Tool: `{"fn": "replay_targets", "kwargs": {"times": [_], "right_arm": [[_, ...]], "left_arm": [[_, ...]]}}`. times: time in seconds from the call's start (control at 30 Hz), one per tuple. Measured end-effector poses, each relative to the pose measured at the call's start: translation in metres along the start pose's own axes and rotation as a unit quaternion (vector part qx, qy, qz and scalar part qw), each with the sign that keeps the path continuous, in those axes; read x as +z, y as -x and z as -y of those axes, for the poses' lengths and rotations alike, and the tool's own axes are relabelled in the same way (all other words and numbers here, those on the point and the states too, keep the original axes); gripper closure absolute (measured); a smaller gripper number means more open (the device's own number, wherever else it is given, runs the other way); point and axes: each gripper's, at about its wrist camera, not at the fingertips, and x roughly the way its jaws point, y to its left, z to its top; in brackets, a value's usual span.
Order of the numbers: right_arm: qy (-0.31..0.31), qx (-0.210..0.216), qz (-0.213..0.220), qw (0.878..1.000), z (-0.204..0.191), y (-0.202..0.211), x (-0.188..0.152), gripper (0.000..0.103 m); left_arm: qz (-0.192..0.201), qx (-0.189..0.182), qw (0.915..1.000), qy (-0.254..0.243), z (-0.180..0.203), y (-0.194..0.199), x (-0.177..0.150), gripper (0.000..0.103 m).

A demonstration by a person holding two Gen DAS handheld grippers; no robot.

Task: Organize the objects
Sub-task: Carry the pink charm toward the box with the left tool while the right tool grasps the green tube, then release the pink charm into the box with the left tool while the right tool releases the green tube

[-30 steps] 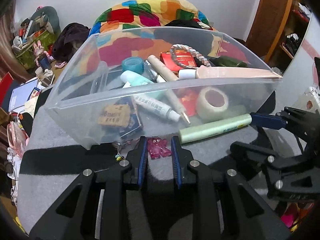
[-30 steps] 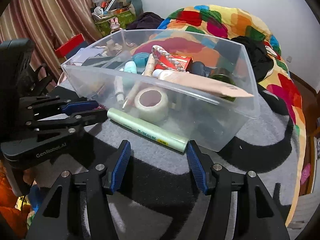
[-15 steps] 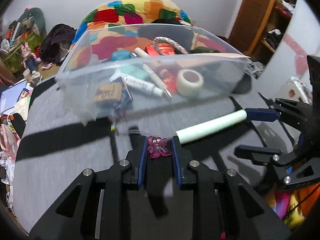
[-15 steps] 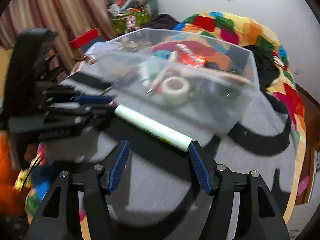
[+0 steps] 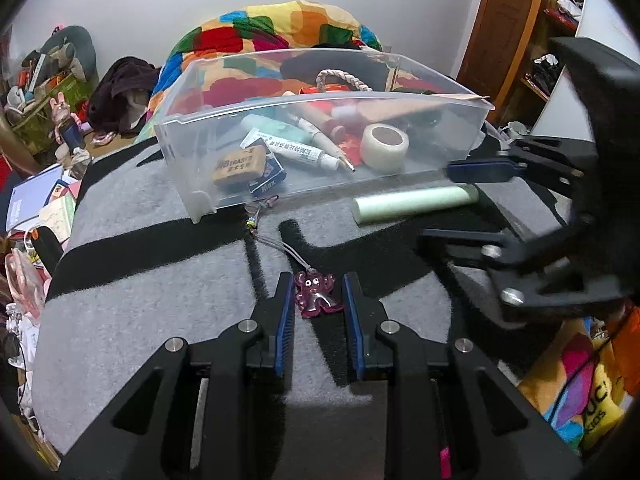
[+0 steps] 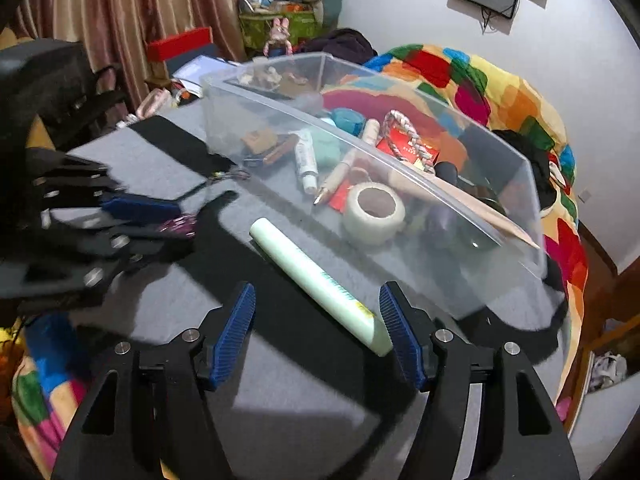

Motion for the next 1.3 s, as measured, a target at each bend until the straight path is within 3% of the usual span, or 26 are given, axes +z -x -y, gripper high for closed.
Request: {"fn": "replay_targets", "kwargs": {"times": [0.07,0.23,0.47,0.77,1.3], "right_arm": [[-0.012,0.009,-0.003,1.0,0.007,-0.005,0.003,0.042],[-0.033,0.041,-0.018,0.998,0.015,-0.007,0.004,0.078],[-0.03,0.045,-0.007,0.999,-0.001,0.002,-0.003,0.089],[-0.064,0.049,0.046,0.996,-0.014,0.039,-0.021,0.089],[-0.145,0.006,0.133,0.98,0.024,0.098,0.009,0.089]], "left_arm": [[0.006,0.001,1.0,-0.001,0.0,0.0,-0.002,0.078],[0.014,-0.008,0.9998,0.01,-0.004,0.001,-0.003,0.078],[0.024,-0.002,0.9996,0.017,-0.002,0.001,-0.005,0.08],[0.044,-0.014,0.9986,0.027,0.004,0.022,-0.004,0.08],[0.158,-0.014,0.9872,0.009,0.013,0.095,0.056,0.08]]}}
